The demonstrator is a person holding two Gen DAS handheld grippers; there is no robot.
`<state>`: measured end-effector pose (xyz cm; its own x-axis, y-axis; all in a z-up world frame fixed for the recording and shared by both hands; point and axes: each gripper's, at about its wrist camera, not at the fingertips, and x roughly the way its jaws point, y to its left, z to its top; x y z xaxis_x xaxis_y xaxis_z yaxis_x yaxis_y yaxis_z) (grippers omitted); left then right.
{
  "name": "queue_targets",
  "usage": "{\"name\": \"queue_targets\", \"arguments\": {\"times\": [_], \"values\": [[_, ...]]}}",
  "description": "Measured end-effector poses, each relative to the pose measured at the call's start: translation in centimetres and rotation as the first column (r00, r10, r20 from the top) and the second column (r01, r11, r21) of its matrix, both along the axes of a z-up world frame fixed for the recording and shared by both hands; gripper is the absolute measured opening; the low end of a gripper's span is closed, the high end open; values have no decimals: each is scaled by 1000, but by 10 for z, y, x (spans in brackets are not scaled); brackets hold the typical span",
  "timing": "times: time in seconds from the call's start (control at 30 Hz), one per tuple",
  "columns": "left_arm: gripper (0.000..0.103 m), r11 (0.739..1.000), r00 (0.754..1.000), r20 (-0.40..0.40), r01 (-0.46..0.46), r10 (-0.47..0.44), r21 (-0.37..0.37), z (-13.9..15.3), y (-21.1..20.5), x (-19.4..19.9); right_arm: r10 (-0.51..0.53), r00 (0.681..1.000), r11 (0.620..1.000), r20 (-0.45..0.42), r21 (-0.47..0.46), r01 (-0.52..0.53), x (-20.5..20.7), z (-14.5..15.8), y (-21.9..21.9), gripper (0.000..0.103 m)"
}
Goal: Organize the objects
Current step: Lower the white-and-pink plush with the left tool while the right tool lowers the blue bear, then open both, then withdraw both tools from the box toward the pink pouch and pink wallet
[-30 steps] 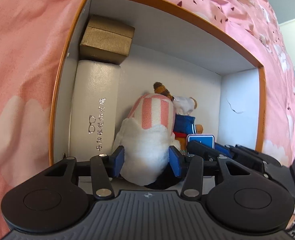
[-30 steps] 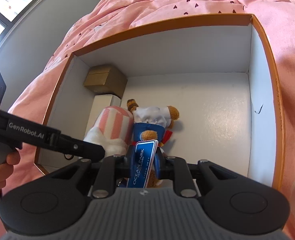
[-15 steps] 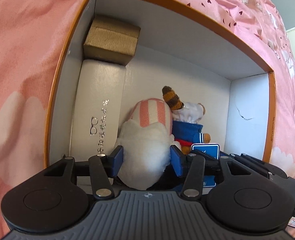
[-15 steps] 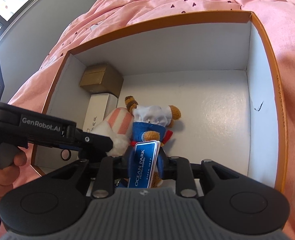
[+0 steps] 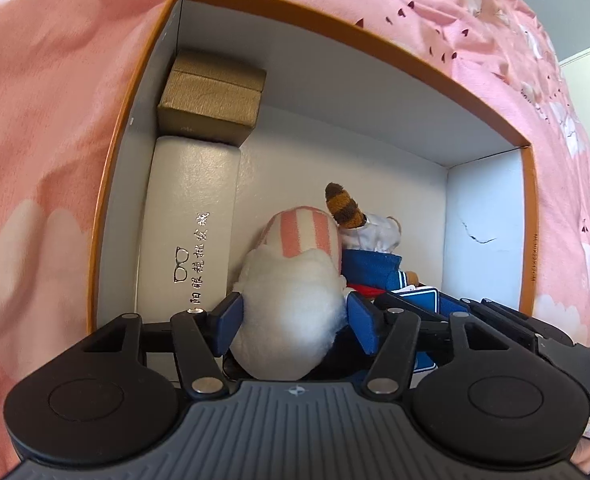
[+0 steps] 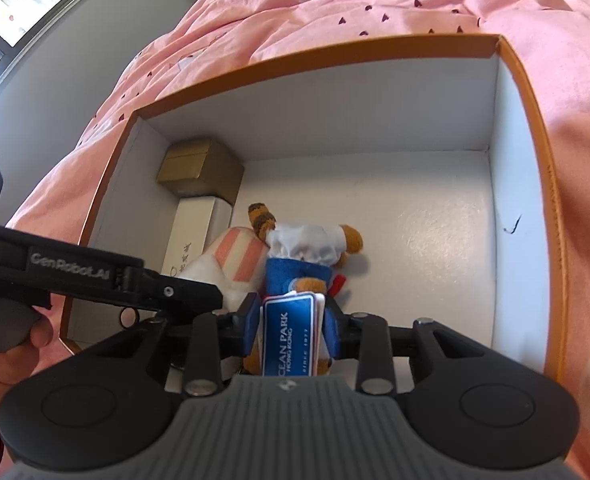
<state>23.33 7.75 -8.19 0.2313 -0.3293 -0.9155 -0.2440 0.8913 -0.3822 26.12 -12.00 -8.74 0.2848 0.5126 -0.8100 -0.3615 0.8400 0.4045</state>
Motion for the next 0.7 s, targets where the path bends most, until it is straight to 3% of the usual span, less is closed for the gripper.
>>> {"name": "queue_targets", "arguments": {"times": [0.2, 0.37, 0.7], "values": [[69, 999, 993, 115, 24, -29, 43, 20, -2, -10, -20, 1000, 1000, 10, -2, 20, 0, 1, -4, 42], [69, 995, 974, 213, 58, -74, 81, 42, -8, -18, -34, 997, 999, 73, -18, 35, -5, 16, -8, 47], [66, 973, 894, 384, 211, -232, 95, 99, -44, -73, -68, 975, 998, 213, 32, 63, -49, 72, -34, 42]]}}
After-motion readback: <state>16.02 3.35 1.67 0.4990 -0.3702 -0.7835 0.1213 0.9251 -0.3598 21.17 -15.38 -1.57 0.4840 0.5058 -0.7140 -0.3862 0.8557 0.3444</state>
